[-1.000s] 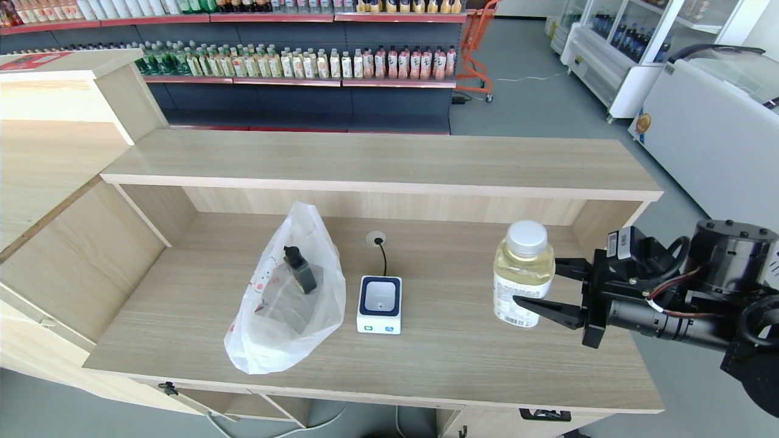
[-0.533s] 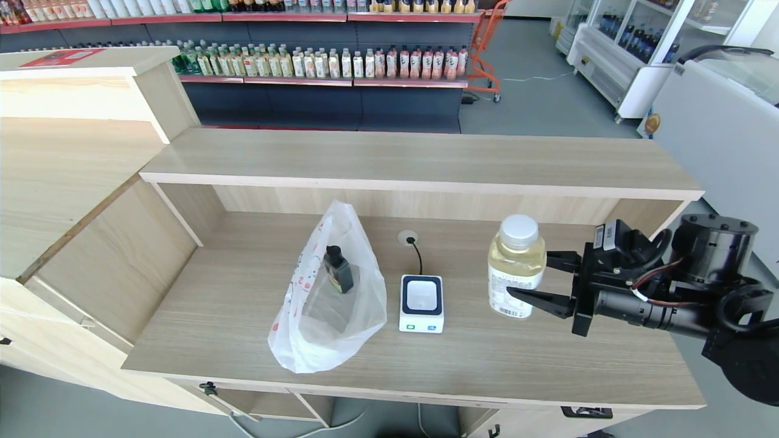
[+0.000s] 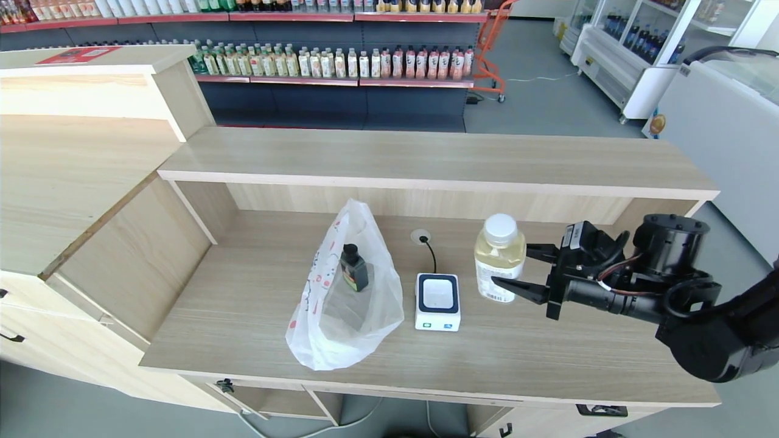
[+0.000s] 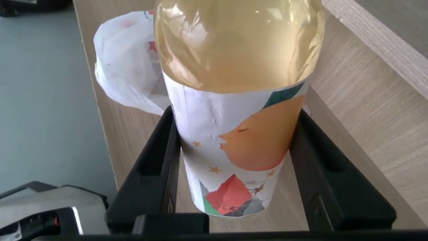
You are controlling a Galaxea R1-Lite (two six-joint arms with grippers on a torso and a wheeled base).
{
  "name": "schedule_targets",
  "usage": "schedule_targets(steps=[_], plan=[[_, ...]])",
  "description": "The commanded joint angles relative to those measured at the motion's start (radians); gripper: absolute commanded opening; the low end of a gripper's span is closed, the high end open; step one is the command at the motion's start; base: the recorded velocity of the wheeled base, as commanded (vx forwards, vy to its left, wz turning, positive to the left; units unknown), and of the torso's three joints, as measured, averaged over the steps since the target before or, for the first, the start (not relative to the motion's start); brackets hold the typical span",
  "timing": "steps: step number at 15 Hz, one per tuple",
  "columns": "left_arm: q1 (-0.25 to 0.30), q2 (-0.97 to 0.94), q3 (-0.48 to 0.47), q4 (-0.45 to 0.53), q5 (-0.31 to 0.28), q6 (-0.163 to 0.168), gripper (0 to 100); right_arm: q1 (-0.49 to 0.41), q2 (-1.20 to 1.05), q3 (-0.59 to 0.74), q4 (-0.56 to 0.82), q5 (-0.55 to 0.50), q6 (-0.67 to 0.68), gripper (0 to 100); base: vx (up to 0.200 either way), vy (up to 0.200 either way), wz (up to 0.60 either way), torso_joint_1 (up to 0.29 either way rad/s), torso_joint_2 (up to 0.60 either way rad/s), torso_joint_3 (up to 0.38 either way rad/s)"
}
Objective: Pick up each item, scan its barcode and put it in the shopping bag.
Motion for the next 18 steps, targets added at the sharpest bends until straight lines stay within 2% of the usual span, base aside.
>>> schedule_targets(steps=[1,4,6,8,12,18], plan=[[0.000,0.000,0.000,0.000,0.000,-0.001,100,-0.008,0.120,-0.048,-0.037,0.001,0.000,0,0.000,0.000,0.00,0.000,0.00,0.000],[0.000,0.000,0.000,0.000,0.000,-0.001,100,-0.006,0.209,-0.054,-0.112,0.019,-0.002,0,0.000,0.000,0.00,0.000,0.00,0.000],[0.000,0.000,0.000,0.000,0.000,-0.001,100,-0.017,0.315,-0.057,-0.259,0.067,0.000,0,0.000,0.000,0.00,0.000,0.00,0.000],[0.000,0.000,0.000,0.000,0.000,-0.001,100,-0.029,0.385,-0.088,-0.339,0.090,0.000,0,0.000,0.000,0.00,0.000,0.00,0.000],[0.000,0.000,0.000,0.000,0.000,-0.001,100,-0.031,0.477,-0.229,-0.347,0.125,0.000,0,0.000,0.000,0.00,0.000,0.00,0.000],[0.000,0.000,0.000,0.000,0.000,-0.001,100,-0.005,0.529,-0.278,-0.347,0.140,0.000,0,0.000,0.000,0.00,0.000,0.00,0.000]])
